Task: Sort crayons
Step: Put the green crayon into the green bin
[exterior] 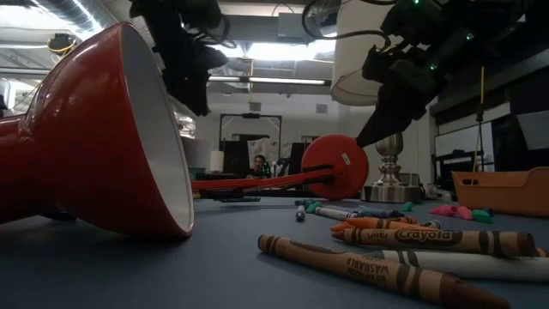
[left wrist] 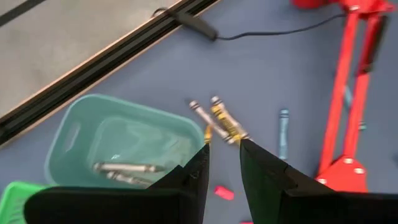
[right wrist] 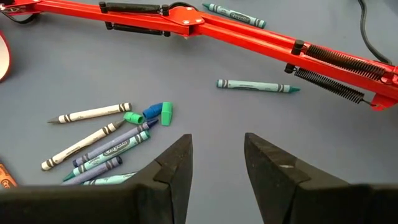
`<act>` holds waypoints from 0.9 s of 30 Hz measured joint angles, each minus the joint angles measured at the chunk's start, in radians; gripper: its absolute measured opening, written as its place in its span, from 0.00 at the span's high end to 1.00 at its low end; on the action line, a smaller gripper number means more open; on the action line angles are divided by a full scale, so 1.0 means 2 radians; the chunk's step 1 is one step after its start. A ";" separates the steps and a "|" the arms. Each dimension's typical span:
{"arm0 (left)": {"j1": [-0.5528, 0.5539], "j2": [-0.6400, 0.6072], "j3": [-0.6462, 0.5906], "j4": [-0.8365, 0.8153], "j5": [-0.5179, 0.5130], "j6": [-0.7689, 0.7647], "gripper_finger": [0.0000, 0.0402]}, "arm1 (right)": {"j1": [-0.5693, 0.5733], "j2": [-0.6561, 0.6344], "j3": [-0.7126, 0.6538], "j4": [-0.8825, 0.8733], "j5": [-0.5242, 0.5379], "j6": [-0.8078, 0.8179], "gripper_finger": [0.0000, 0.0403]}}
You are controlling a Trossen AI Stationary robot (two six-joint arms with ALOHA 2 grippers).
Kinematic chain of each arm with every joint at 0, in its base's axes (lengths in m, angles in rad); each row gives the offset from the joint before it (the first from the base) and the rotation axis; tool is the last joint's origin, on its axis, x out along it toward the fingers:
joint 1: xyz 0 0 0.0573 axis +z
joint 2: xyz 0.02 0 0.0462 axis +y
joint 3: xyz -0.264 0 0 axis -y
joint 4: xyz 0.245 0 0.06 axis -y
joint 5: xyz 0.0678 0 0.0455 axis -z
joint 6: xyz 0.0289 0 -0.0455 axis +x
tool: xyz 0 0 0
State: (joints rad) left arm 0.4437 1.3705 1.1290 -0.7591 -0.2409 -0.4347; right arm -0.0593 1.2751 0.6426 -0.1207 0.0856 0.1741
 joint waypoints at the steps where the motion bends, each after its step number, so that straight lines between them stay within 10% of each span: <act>1: -0.005 0.000 0.000 0.005 0.000 0.000 0.82 | 0.000 0.000 0.000 0.000 0.000 0.000 0.65; 16: -0.066 0.013 0.000 0.101 0.000 0.000 0.82 | 0.000 0.000 0.000 0.000 0.000 0.001 0.65; 27: -0.079 0.132 0.000 0.132 0.040 0.000 0.82 | 0.000 0.000 0.000 0.003 0.000 0.001 0.65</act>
State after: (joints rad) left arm 0.2867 1.6347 1.1286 -0.4952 -0.1612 -0.4342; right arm -0.0589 1.2747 0.6430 -0.1139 0.0855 0.1768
